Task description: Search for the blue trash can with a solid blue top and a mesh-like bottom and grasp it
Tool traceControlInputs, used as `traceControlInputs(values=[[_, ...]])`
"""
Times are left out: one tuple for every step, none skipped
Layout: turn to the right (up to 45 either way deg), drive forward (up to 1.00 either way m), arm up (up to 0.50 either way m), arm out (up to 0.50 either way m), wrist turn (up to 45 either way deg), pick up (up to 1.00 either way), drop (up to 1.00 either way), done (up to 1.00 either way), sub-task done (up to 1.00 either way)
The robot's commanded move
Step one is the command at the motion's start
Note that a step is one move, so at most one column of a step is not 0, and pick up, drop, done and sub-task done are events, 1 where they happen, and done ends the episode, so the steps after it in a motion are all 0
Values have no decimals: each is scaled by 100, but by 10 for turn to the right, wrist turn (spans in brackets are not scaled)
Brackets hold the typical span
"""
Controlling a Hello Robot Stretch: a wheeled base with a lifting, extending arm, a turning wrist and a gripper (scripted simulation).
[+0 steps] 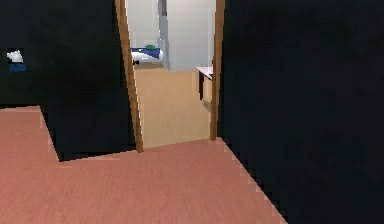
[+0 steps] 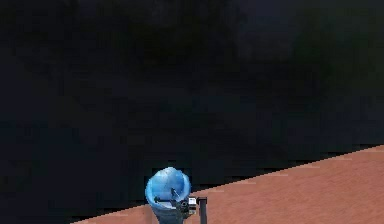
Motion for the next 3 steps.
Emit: traceControlInputs(values=[[0,0,0,0,0,100,0,0,0],[0,0,10,0,0,0,0,0,0],[0,0,0,0,0,0,0,100,0]])
